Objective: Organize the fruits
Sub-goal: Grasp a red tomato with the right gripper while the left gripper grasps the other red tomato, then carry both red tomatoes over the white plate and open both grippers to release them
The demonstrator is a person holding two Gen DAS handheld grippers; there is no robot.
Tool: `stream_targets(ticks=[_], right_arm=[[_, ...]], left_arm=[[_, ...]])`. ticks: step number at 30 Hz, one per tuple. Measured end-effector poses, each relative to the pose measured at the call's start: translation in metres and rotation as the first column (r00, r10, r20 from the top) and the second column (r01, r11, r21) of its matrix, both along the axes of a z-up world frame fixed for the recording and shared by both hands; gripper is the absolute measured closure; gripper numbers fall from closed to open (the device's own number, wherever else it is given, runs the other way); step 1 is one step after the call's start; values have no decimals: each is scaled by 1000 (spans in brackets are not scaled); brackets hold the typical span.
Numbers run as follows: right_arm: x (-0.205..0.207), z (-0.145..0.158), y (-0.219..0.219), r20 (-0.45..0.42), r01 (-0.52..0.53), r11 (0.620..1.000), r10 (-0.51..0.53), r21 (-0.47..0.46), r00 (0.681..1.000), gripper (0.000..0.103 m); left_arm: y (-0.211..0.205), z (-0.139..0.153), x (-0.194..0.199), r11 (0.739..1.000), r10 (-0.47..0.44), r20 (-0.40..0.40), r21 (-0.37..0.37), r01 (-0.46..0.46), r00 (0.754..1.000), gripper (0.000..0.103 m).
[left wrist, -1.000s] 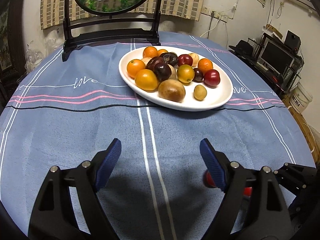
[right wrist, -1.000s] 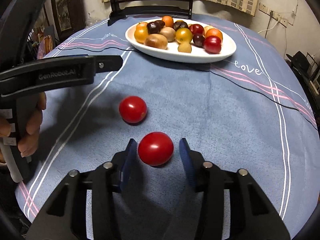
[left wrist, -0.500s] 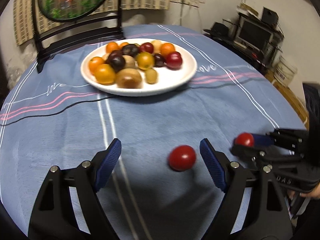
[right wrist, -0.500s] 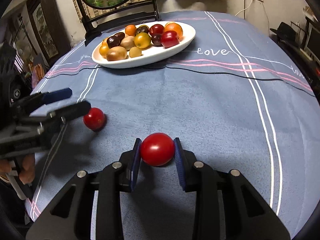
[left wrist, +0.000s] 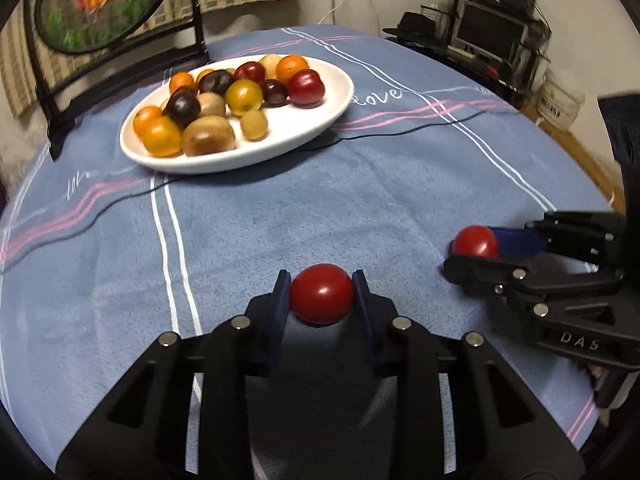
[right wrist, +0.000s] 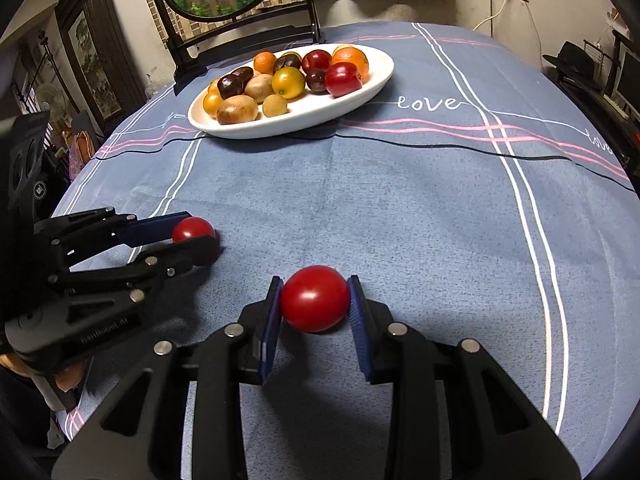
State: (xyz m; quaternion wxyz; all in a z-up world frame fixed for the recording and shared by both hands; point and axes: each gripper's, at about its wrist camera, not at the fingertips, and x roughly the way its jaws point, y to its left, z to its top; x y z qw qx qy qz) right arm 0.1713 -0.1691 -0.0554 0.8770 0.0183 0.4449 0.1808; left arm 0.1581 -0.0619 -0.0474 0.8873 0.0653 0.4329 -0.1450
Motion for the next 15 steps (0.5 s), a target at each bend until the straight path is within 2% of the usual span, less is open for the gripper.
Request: stream_targets(ticks=[4, 15], right_arm=[[0, 1, 0, 3, -2, 1000, 2, 0, 1000, 70], [2, 17, 5, 48, -19, 1000, 19, -7, 999, 70]], left_arm=[[3, 1, -1, 1000, 9, -8, -14, -9, 1000, 72], [10, 28, -5, 1000, 25, 51, -12, -24, 998, 72]])
